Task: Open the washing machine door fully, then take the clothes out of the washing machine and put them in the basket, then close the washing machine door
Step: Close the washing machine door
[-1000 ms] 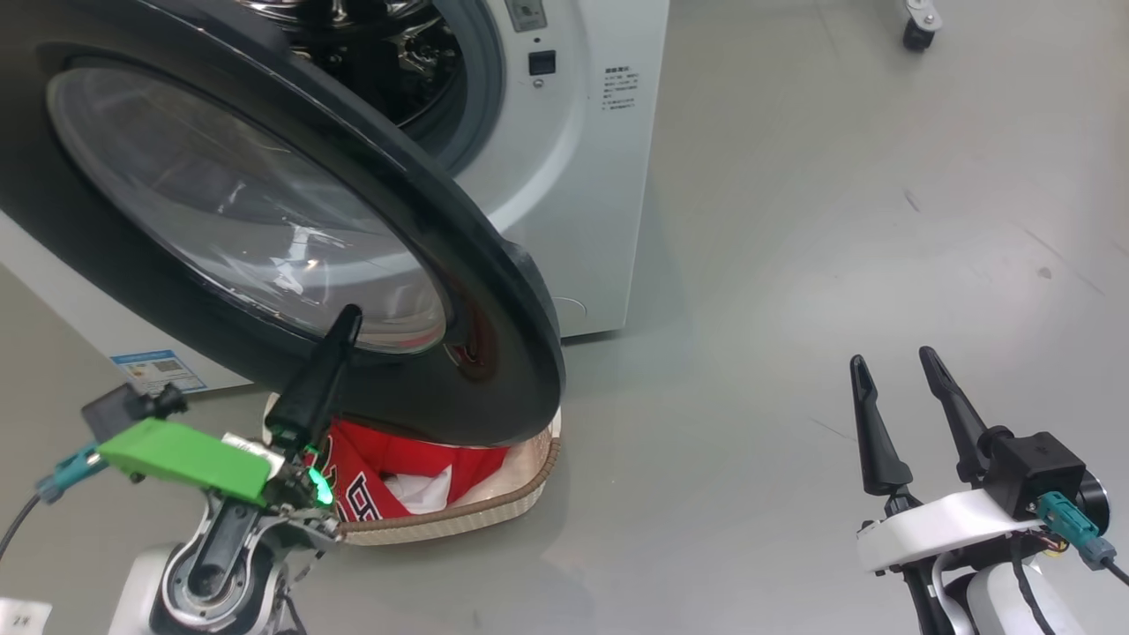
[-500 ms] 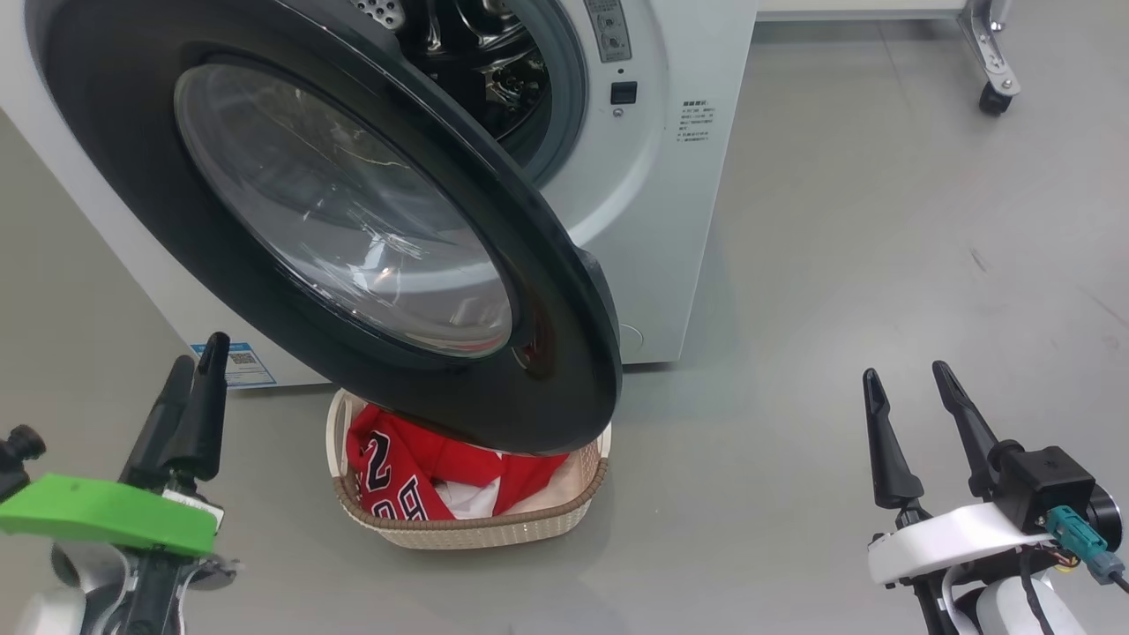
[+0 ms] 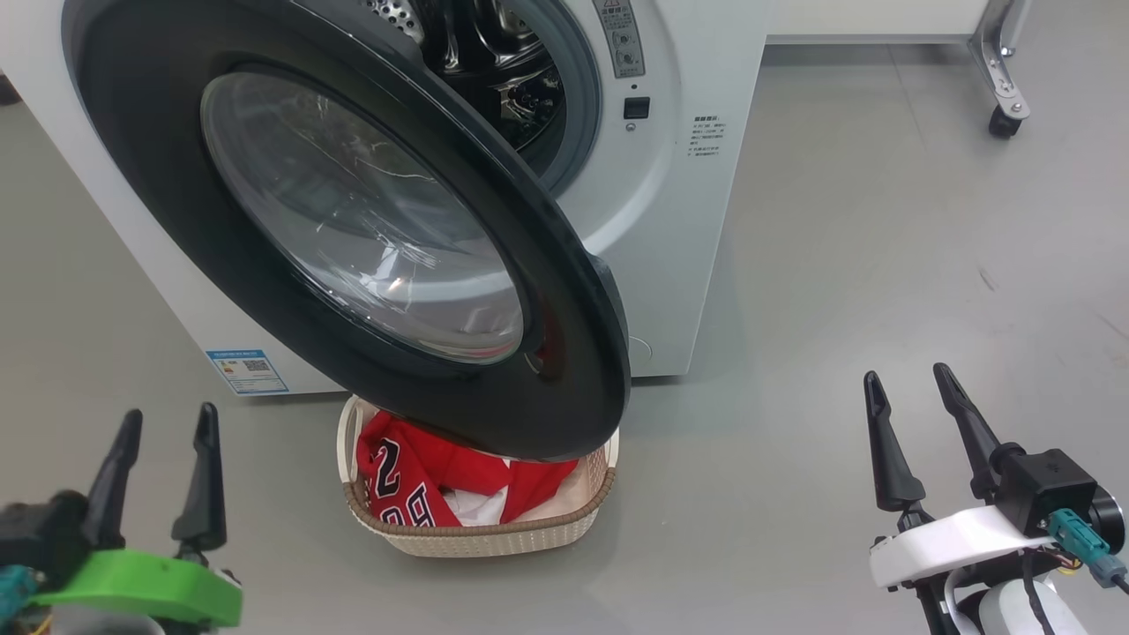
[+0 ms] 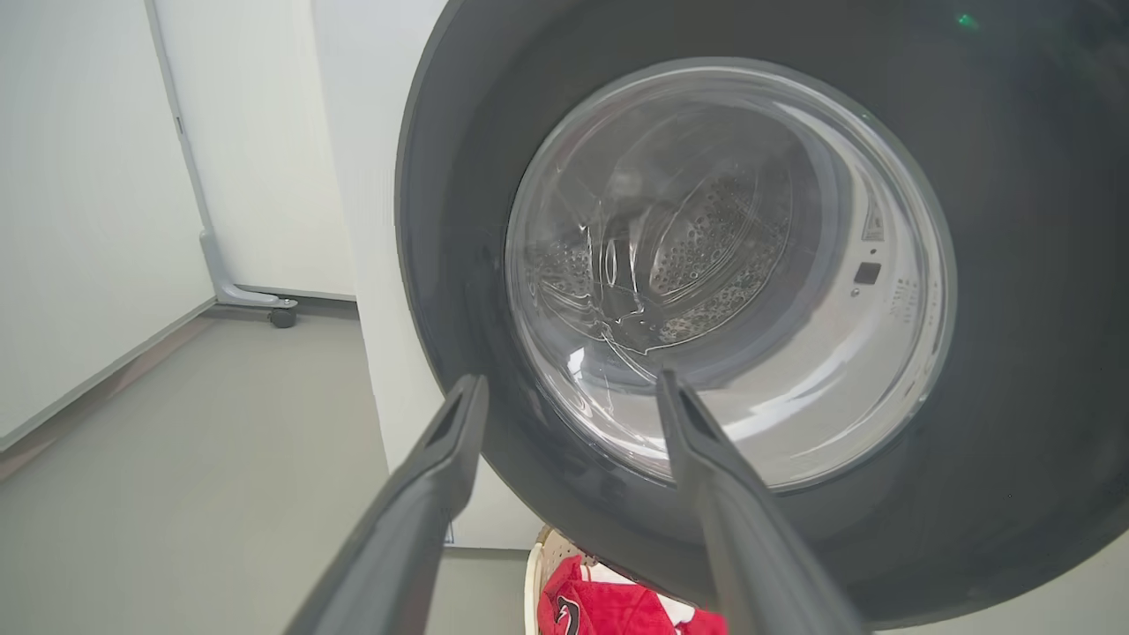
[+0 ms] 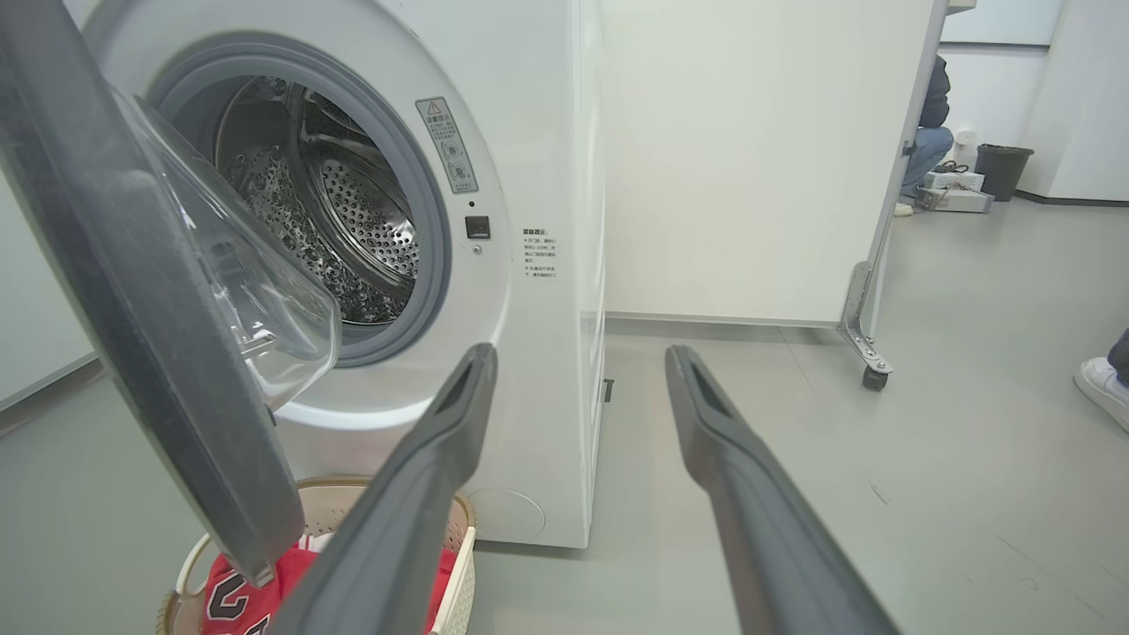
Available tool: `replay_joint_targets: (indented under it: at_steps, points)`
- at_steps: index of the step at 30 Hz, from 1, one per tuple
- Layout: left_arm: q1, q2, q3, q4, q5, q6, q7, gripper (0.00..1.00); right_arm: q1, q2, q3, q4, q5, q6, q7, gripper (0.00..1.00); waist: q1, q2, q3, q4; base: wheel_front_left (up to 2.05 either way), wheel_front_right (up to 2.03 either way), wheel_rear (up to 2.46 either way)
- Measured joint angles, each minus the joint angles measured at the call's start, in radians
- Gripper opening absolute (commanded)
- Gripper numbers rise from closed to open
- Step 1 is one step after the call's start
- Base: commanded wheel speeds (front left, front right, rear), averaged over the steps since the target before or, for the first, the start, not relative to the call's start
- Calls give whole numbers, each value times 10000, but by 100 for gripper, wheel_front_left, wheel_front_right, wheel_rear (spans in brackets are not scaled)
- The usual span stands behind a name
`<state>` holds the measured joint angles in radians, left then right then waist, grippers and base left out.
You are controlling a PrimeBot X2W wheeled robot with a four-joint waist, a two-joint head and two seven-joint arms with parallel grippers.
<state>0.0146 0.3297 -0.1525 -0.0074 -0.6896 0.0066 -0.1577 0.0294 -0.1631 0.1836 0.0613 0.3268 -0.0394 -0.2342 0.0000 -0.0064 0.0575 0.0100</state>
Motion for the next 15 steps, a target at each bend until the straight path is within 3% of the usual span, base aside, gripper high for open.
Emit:
replay_joint_targets:
  at_steps: [7,15]
  points:
    - [439,-194,-470,362,882,779,-476,100,7,-19,31,31,-6,-65,10,100,0,0,-60,-63,0,0,0]
    - [571,-477,-736,470,1569,940,-610,100,329,-36,19,117,-15,-142,61,100,0,0,-209,-139,0,0,0]
